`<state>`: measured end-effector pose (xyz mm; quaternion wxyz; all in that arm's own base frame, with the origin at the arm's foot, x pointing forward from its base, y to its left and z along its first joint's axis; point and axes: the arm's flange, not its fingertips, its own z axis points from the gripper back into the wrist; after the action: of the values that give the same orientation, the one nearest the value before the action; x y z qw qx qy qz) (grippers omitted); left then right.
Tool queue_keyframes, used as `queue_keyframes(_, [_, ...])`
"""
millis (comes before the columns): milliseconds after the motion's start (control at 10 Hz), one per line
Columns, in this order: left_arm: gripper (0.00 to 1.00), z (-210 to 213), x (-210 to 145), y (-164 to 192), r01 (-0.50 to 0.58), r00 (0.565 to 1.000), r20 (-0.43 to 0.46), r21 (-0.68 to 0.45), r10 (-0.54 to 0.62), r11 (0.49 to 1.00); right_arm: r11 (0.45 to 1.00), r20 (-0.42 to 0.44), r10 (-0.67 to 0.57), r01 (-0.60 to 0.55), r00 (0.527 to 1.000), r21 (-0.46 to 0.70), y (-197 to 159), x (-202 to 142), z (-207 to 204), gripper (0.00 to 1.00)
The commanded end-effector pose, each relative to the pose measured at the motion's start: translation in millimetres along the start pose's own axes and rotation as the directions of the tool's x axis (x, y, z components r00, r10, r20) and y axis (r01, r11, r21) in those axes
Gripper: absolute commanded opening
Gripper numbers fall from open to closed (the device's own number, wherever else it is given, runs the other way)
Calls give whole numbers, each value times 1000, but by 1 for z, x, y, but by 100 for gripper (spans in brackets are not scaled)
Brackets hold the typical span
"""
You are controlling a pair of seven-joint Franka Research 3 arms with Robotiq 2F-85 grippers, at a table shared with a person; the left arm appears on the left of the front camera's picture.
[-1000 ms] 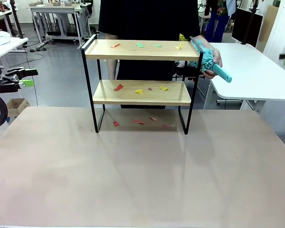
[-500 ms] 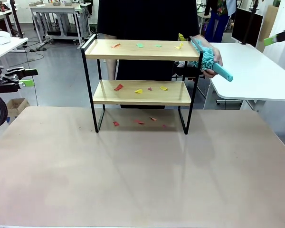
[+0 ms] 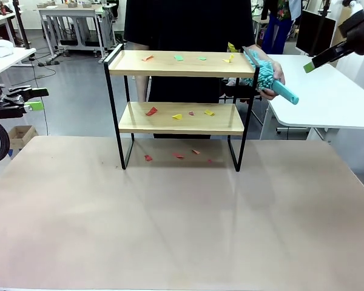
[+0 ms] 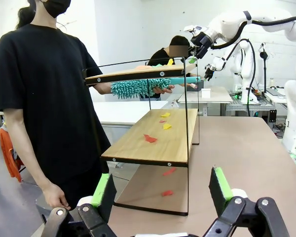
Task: Clean the shelf.
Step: Pick up the Duster handed by the human.
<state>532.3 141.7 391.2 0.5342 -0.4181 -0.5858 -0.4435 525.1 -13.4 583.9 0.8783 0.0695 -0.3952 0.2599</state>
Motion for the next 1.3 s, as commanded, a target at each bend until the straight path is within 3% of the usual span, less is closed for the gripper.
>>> queue_keyframes(0, [100,0,3,-1,13,1000,-2,-4,-13,1000,1000,-7,11,-11,1000,27,-5,1,5,100])
queue_keyframes(300, [100,0,3,-1,13,1000,-2,-4,-13,1000,1000,1,-6,6,1000,15,-3,-1,1,100])
queue_keyframes(500, [100,0,3,-1,13,1000,-2,-4,-13,1000,993,-98,-115,113,989,-30,21,12,3,100])
queue_keyframes(700, [100,0,3,-1,13,1000,-2,-4,-13,1000,987,-205,-148,133,968,-87,42,13,-6,100])
queue_keyframes(1200, [100,0,3,-1,13,1000,-2,-4,-13,1000,979,-305,-194,163,933,-123,76,6,-18,100])
